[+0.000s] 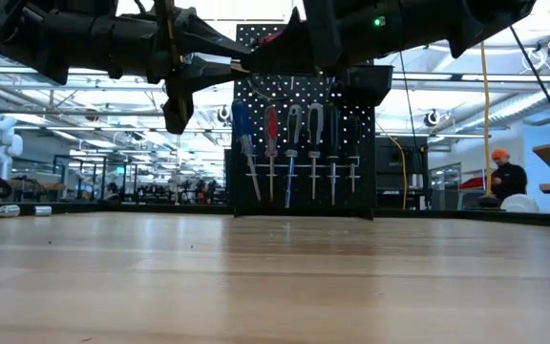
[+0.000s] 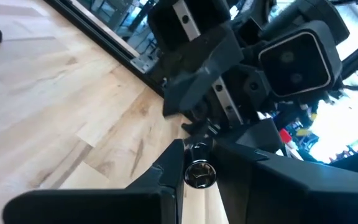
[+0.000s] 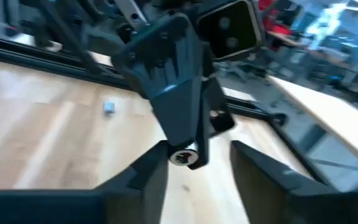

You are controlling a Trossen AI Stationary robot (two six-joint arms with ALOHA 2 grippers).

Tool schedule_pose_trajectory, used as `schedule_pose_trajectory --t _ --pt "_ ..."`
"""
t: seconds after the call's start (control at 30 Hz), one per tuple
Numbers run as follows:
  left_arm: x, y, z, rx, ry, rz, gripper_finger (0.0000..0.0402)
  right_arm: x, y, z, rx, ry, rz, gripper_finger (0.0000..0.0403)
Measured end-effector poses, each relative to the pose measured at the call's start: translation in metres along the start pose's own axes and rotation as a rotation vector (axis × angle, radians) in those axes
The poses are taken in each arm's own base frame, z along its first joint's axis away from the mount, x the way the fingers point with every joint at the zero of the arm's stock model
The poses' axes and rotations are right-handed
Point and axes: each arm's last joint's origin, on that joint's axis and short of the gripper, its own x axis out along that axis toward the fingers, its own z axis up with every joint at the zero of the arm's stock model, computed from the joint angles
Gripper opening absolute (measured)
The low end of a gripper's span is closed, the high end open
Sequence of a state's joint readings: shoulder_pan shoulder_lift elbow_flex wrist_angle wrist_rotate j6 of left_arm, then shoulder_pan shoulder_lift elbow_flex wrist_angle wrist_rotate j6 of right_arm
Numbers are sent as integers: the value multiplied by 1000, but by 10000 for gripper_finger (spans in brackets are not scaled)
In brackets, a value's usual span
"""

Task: Hang tools onto peg board
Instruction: Put the silver socket into the black bin on the peg board

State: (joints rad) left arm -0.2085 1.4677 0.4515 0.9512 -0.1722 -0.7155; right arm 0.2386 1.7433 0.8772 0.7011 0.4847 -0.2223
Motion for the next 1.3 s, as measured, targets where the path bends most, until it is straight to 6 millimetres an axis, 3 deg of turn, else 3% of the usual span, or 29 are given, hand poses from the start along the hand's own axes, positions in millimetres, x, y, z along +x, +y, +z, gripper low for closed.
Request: schedule_pose_trajectory --t 0.23,0.4,0.53,0.73,0.97,1.13,1.3 --pt "1 2 4 -4 -12 -14 65 -19 -11 17 -81 75 -57 232" --pt "2 11 15 7 -58 11 71 -51 -19 31 -55 187 5 242" --pt "9 13 32 28 -102 -1 69 -78 -26 26 30 371 24 239" --pt "38 -8 83 214 -109 -65 67 -105 -20 -9 176 537 6 238" --pt "64 -45 153 513 -75 84 66 -114 -12 -54 372 441 8 238" --pt "73 -58 200 623 -208 142 66 -112 -14 -55 371 356 26 238" --pt "111 -43 221 653 -166 217 66 -109 -16 -52 376 324 24 238"
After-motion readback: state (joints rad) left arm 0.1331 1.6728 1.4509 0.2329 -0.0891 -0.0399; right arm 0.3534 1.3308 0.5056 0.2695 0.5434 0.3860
